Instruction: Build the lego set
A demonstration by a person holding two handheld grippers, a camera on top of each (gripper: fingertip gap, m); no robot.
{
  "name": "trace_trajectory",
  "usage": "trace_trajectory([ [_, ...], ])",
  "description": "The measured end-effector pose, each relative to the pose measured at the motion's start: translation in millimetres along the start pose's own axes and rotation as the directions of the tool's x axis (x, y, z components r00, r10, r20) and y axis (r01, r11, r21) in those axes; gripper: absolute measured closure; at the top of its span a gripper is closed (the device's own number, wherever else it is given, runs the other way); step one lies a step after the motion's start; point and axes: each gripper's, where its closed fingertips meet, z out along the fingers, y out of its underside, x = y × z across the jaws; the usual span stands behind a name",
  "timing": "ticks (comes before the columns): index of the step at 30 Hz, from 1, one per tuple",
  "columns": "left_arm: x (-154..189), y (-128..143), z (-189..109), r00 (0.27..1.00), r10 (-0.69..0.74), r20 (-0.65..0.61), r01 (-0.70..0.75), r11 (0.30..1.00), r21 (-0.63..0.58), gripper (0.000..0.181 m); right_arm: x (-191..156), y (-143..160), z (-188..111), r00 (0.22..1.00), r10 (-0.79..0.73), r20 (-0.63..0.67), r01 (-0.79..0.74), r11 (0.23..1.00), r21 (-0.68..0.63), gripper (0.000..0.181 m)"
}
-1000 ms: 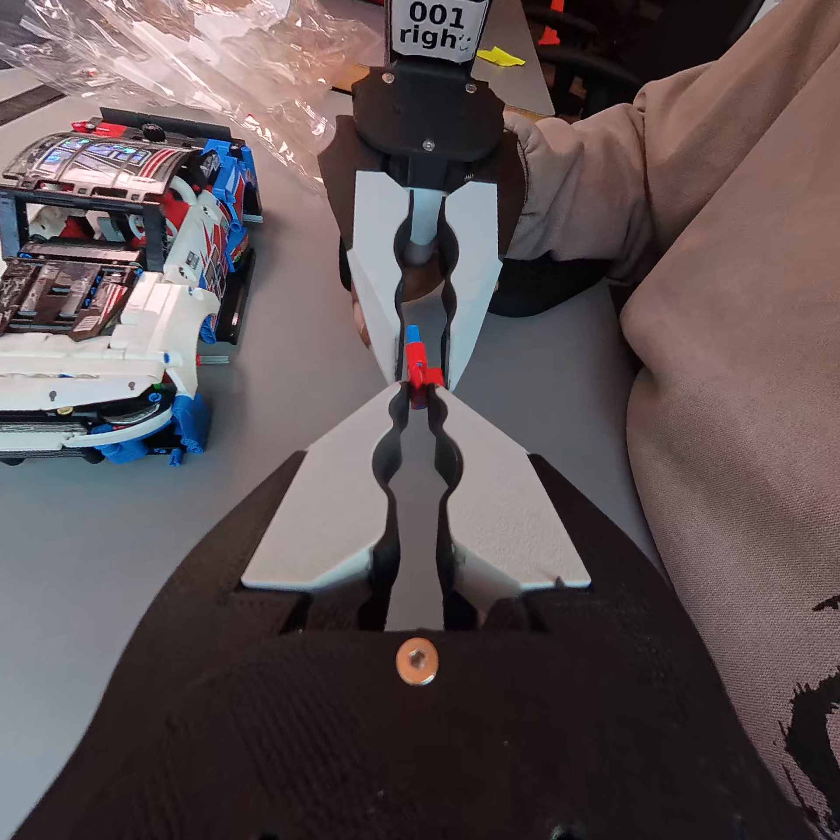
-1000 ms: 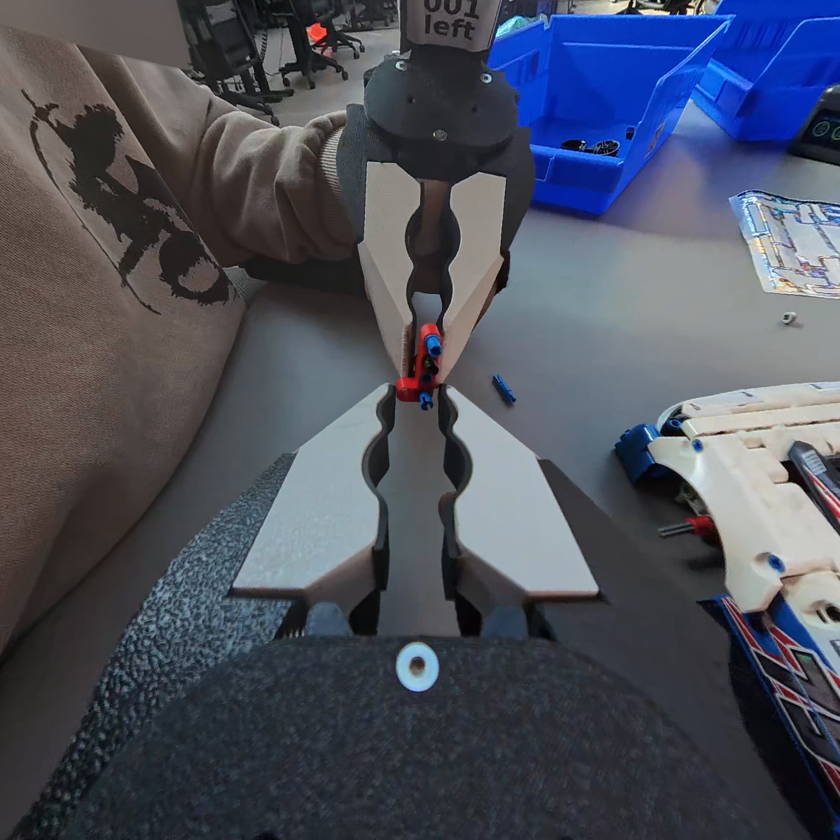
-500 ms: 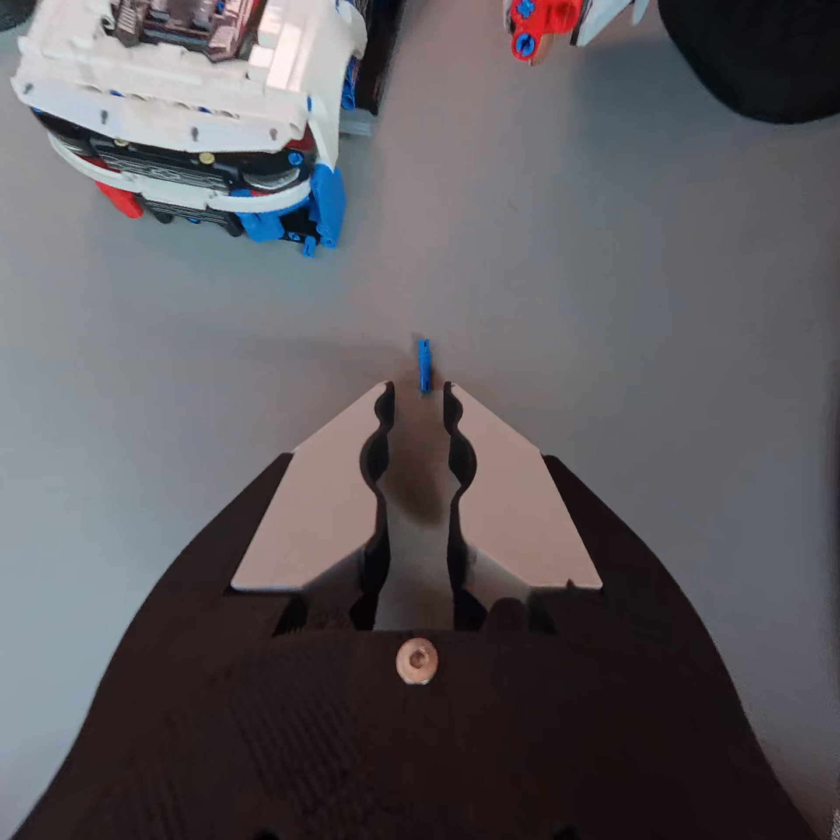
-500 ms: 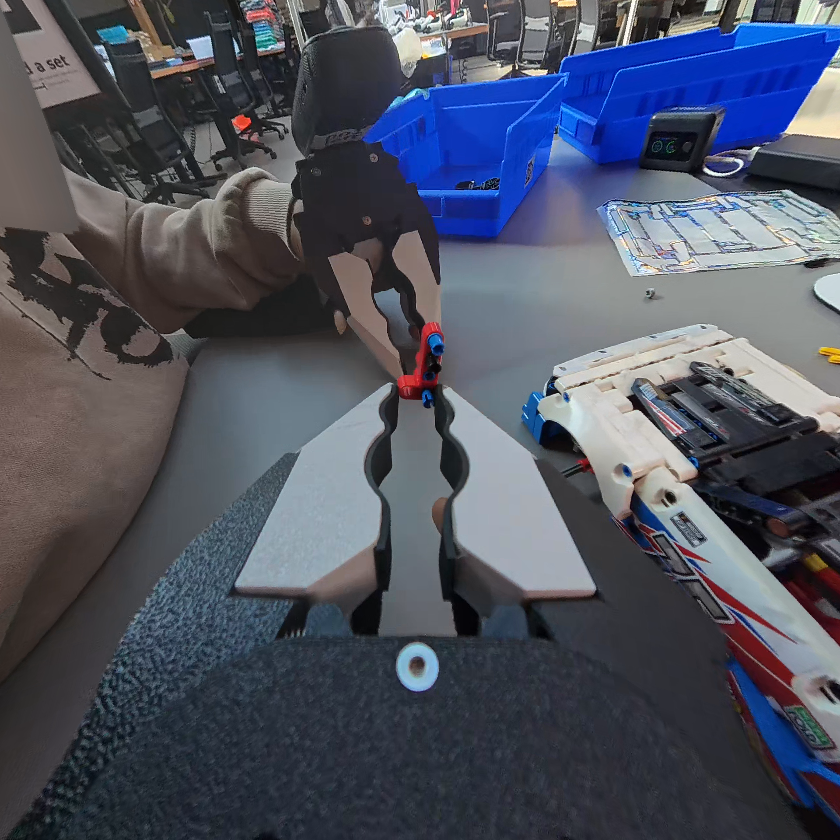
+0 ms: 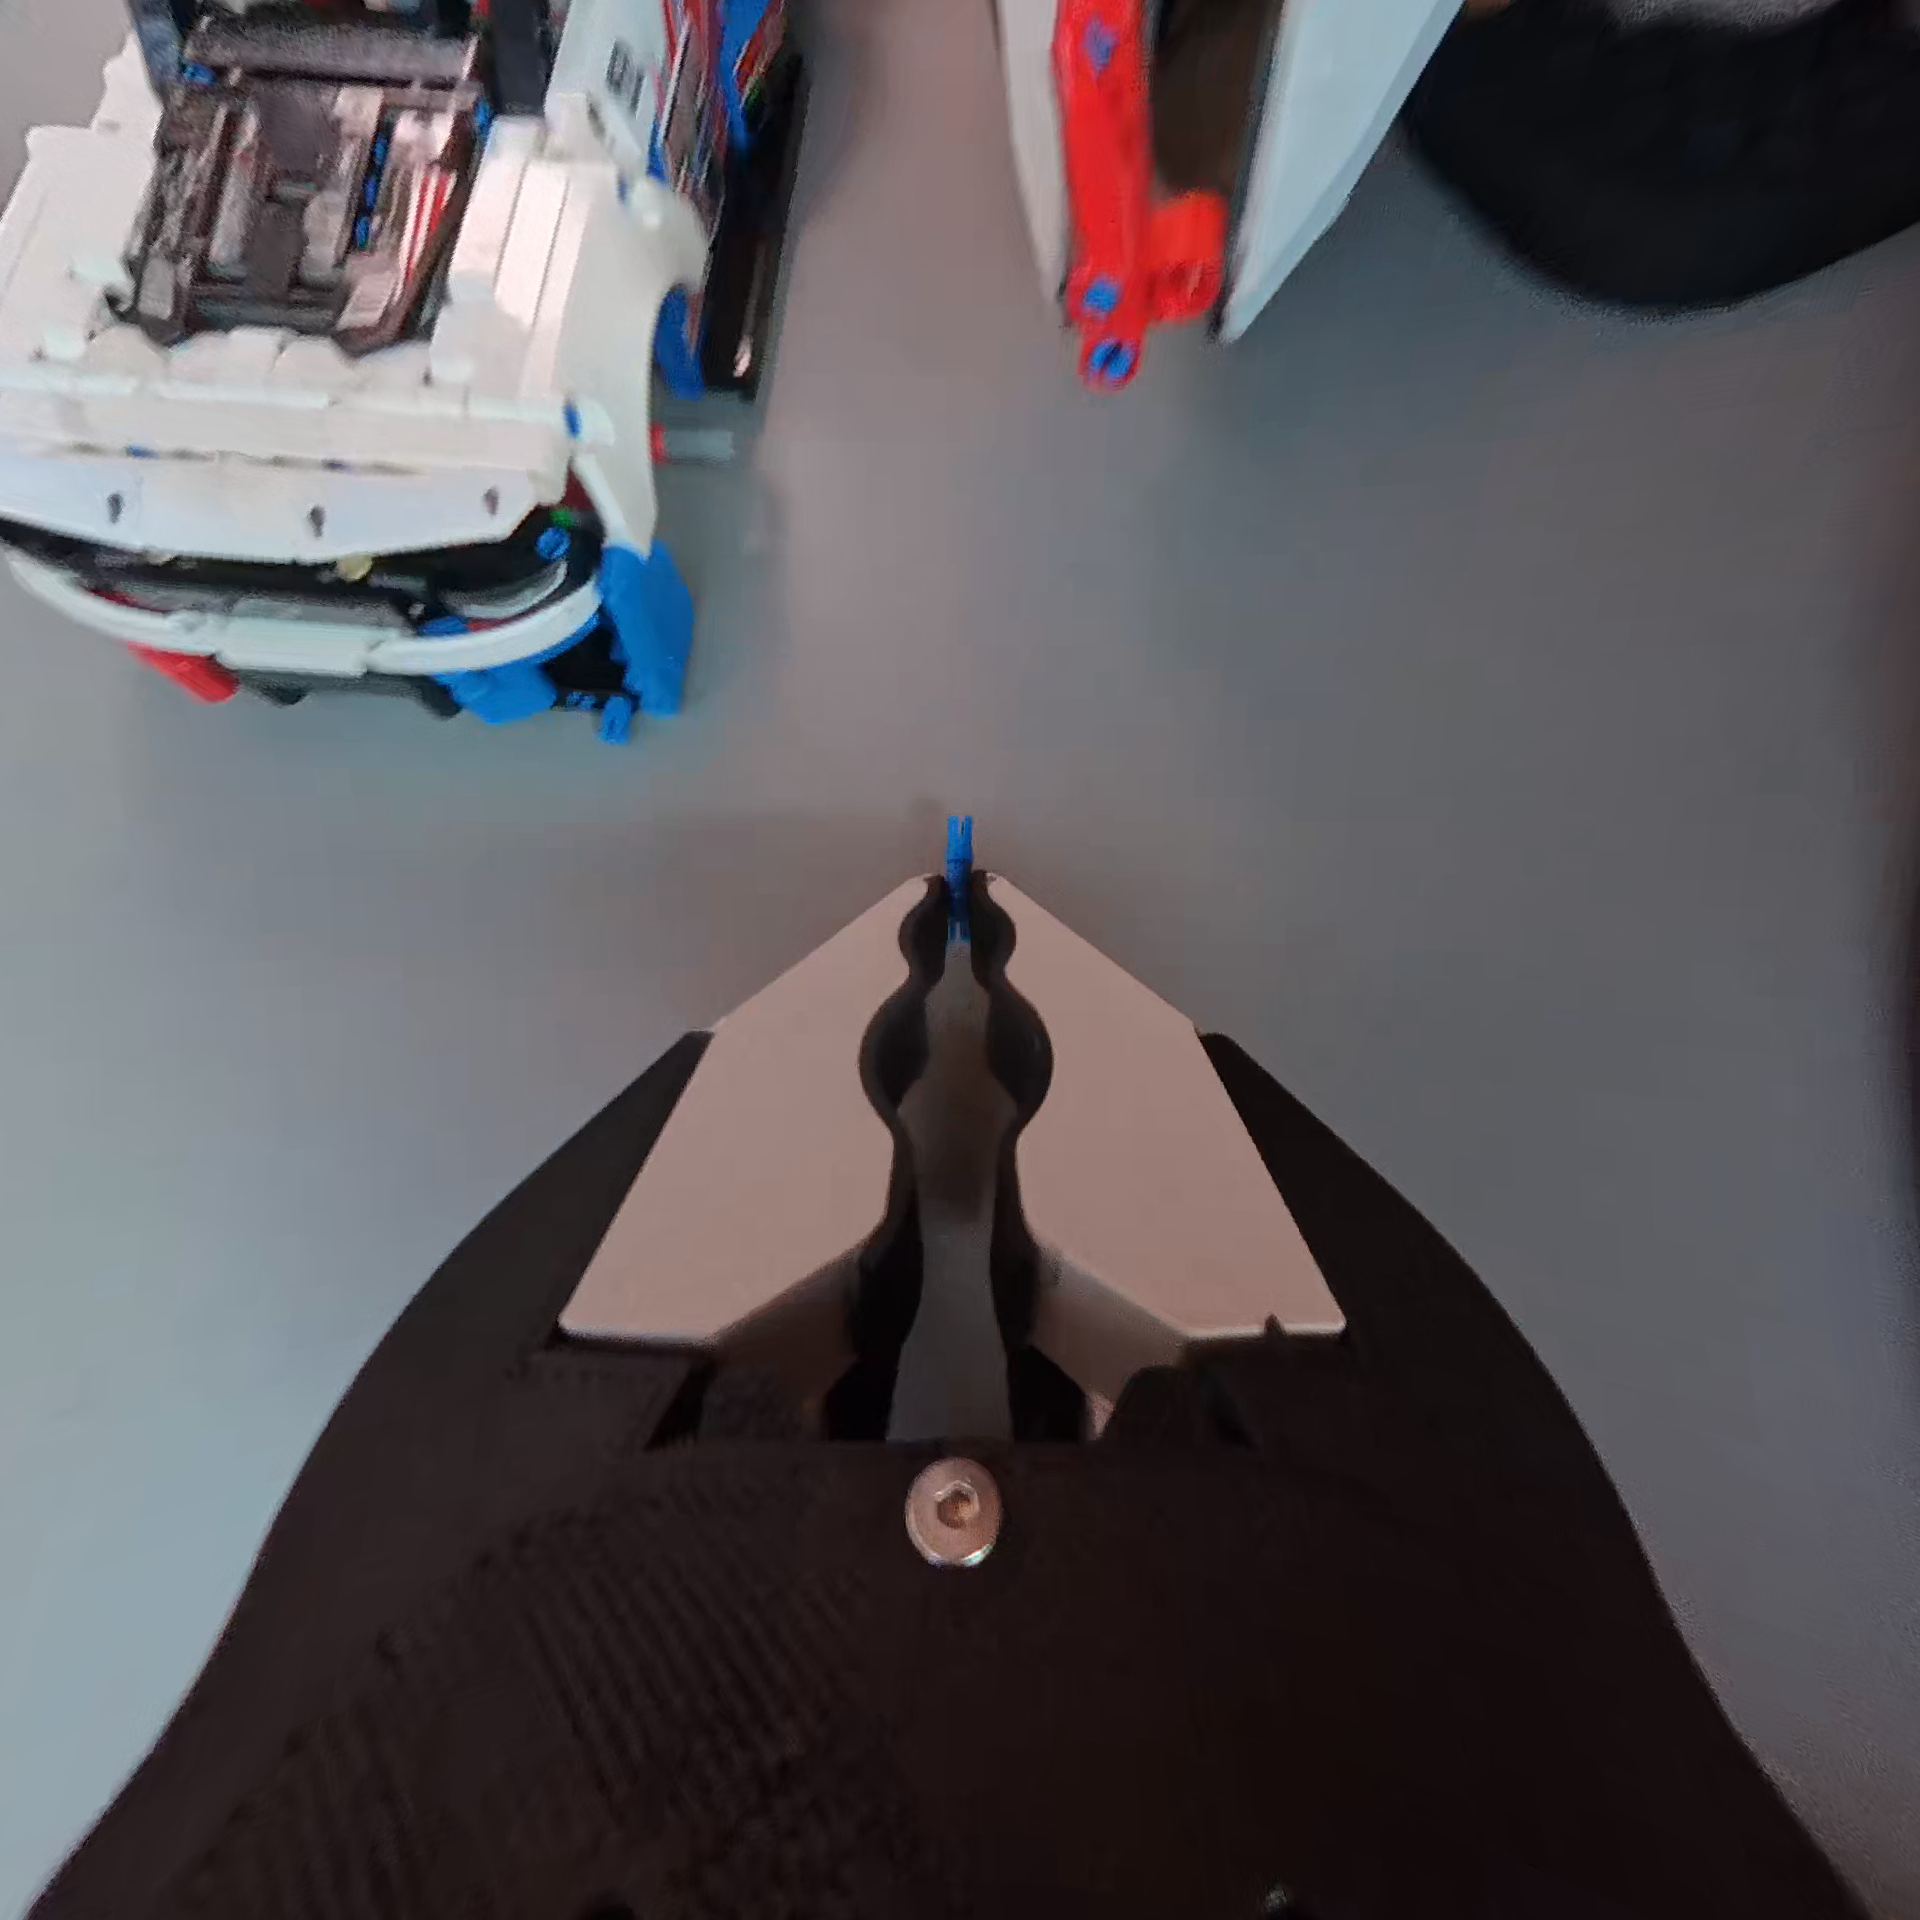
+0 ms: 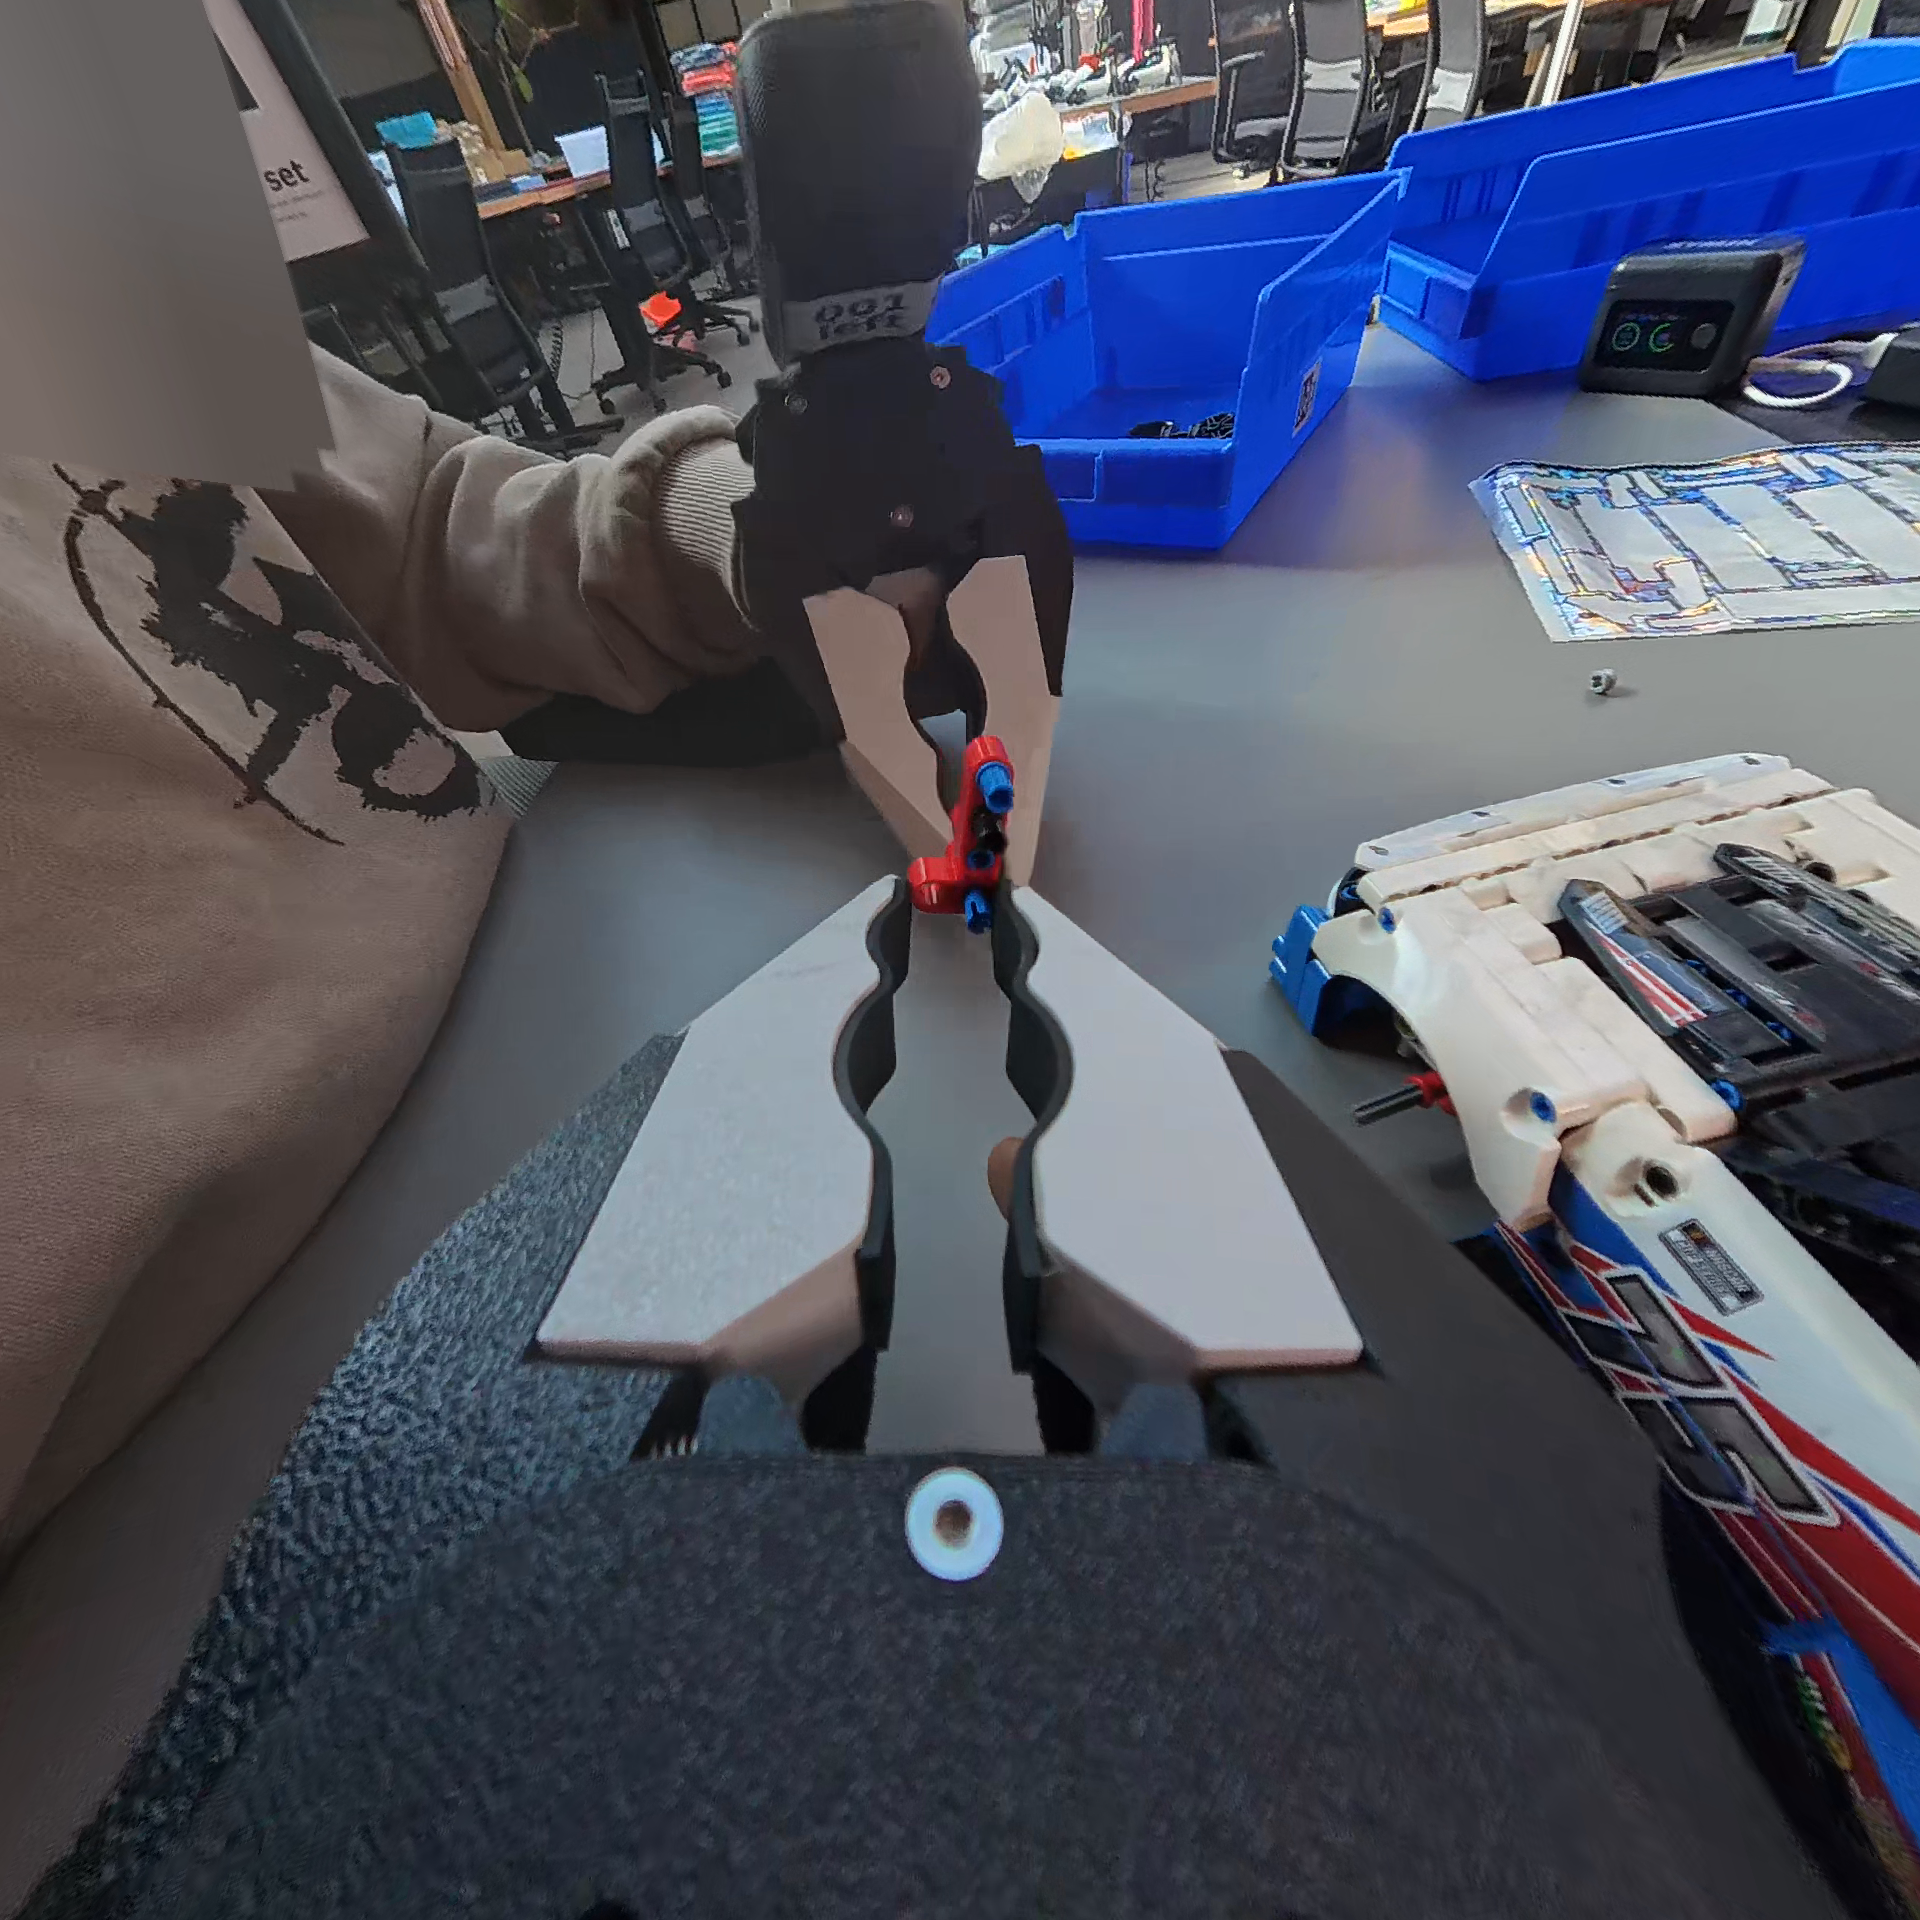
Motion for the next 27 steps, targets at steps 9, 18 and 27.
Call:
trace_trajectory([
  [9,45,-63,-16,0.892,-0.204,-0.404,0.317,0.919,0.235,0.18,-17,7,2,0.986,0.062,0.153,-0.06,0.998,-0.017,0.168],
  [18,45,-56,-15,0.872,-0.254,-0.419,0.361,0.911,0.2,0.18,-18,11,8,0.993,-0.002,0.116,0.008,0.999,-0.054,0.169],
  [27,43,-55,-13,0.804,-0.345,-0.485,0.469,0.868,0.161,0.18,-15,18,10,0.992,-0.116,0.058,0.122,0.987,-0.106,0.168],
])
